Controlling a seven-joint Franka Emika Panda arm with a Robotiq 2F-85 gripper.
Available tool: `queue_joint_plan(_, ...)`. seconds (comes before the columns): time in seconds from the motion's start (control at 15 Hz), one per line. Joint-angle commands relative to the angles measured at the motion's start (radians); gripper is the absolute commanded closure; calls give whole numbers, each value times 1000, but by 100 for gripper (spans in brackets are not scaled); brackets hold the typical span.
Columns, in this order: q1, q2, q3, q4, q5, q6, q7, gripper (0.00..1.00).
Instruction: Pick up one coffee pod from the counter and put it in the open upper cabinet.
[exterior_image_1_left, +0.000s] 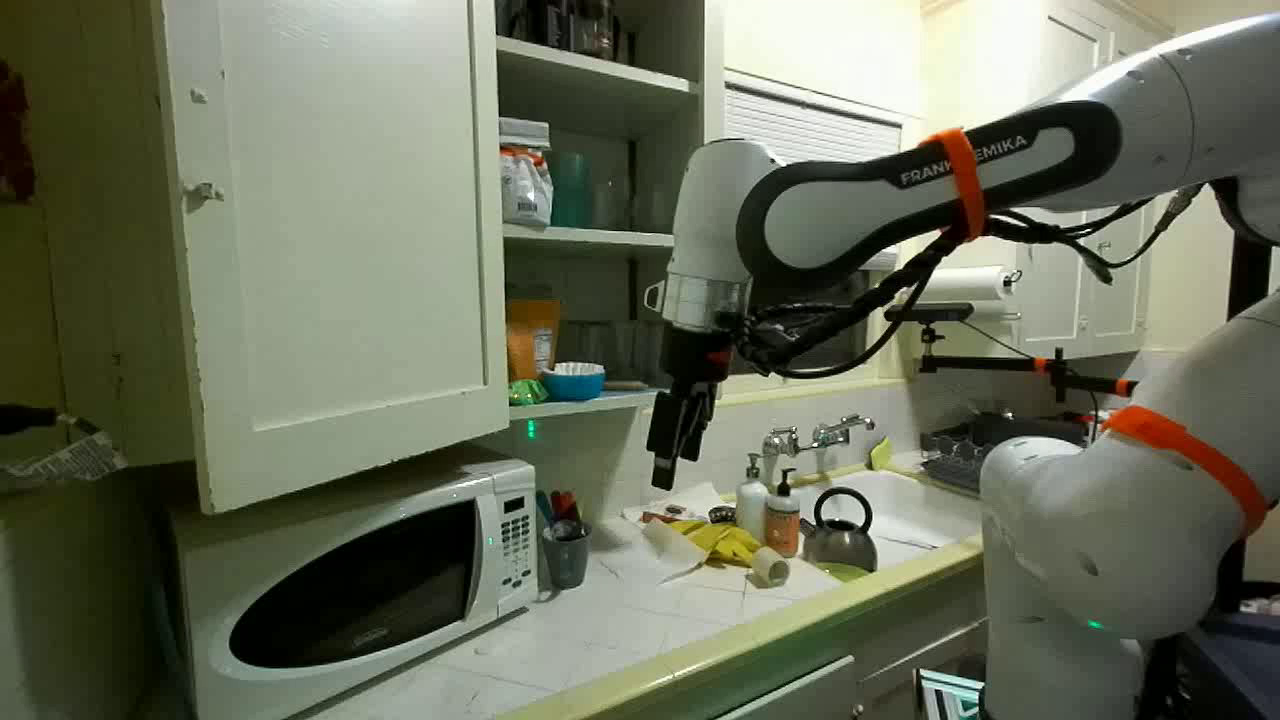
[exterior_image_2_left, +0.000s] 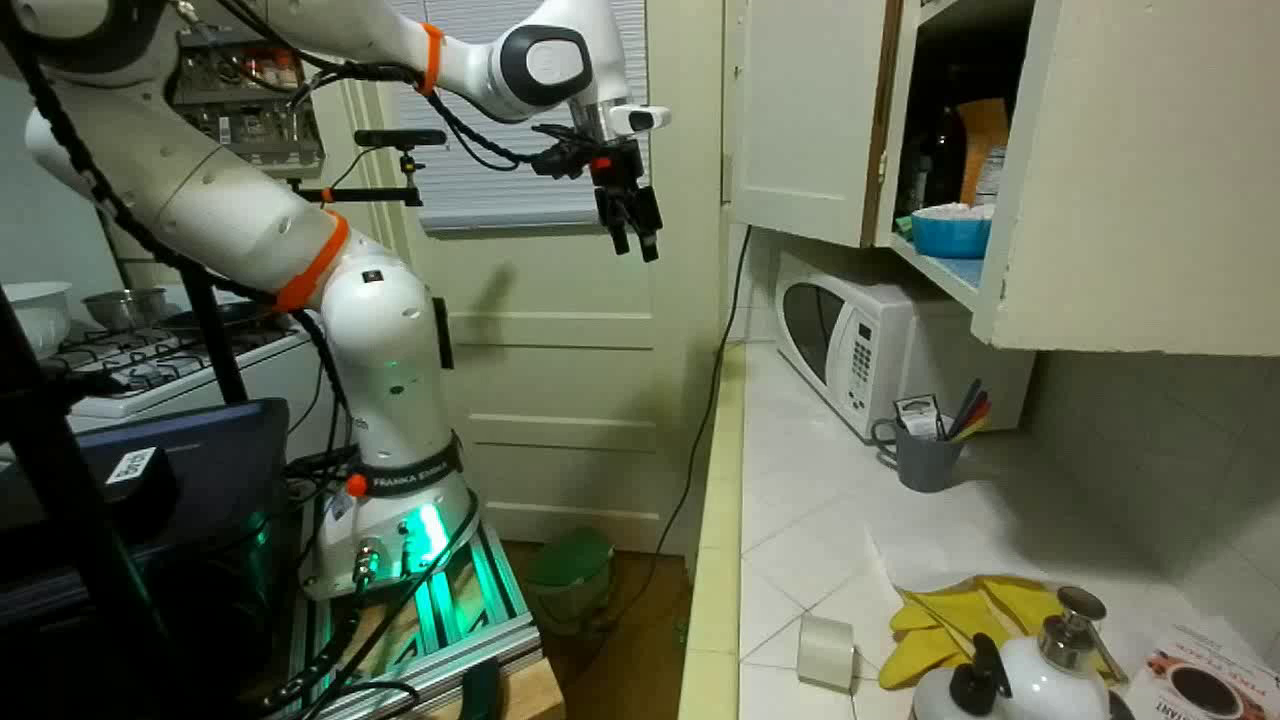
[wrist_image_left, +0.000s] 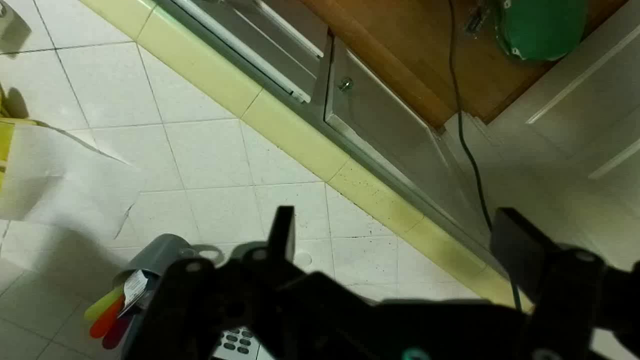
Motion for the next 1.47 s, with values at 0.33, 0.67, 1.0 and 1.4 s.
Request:
queue_joint_plan(0.33,5,1,-4,3,-4,-3,3,0)
queue_joint_plan(0.67,-59,-2,-9,-38,-113,48,-14,0)
queue_joint_plan(1.0,-136,13,-161,-71,-300,-56,-240,0)
queue_joint_plan(1.4,-193,44,-279,-83,-398,-115,-354,0)
